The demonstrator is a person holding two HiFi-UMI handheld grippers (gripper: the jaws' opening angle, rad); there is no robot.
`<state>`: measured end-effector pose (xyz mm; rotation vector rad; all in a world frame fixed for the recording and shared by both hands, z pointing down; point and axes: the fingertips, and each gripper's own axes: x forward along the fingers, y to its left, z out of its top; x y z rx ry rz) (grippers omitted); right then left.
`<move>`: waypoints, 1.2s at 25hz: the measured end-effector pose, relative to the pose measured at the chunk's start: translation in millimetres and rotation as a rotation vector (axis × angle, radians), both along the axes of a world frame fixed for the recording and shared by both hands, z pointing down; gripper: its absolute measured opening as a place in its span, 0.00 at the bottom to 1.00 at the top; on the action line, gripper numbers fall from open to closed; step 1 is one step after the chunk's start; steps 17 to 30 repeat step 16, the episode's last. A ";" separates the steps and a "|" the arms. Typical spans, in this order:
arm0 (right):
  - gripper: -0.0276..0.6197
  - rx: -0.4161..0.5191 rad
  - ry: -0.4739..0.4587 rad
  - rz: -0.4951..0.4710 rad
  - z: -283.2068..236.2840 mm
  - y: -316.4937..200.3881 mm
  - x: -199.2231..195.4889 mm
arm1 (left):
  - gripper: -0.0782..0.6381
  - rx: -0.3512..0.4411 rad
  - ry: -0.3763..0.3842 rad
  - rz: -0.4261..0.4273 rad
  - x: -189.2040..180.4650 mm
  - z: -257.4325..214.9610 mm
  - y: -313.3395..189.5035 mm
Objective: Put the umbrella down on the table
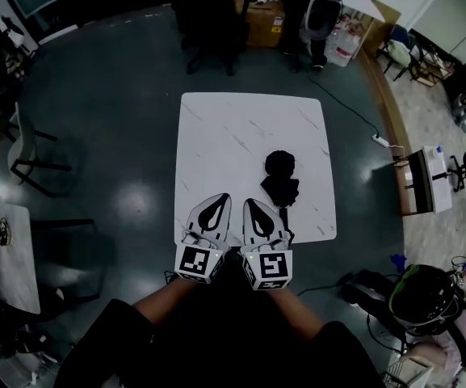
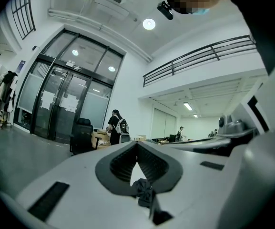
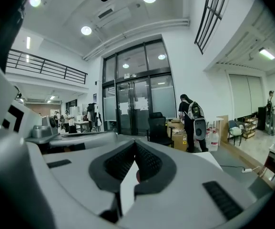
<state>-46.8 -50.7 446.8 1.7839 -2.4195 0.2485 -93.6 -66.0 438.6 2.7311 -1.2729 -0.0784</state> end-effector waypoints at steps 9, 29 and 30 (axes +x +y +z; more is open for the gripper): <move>0.07 0.008 0.049 0.081 -1.2 -1.8 17.8 | 0.12 0.015 0.008 0.094 26.7 3.1 -1.9; 0.07 -0.008 0.060 0.109 3.7 -4.9 23.8 | 0.12 -0.011 0.014 0.084 29.0 -1.9 -12.9; 0.07 -0.008 0.060 0.109 3.7 -4.9 23.8 | 0.12 -0.011 0.014 0.084 29.0 -1.9 -12.9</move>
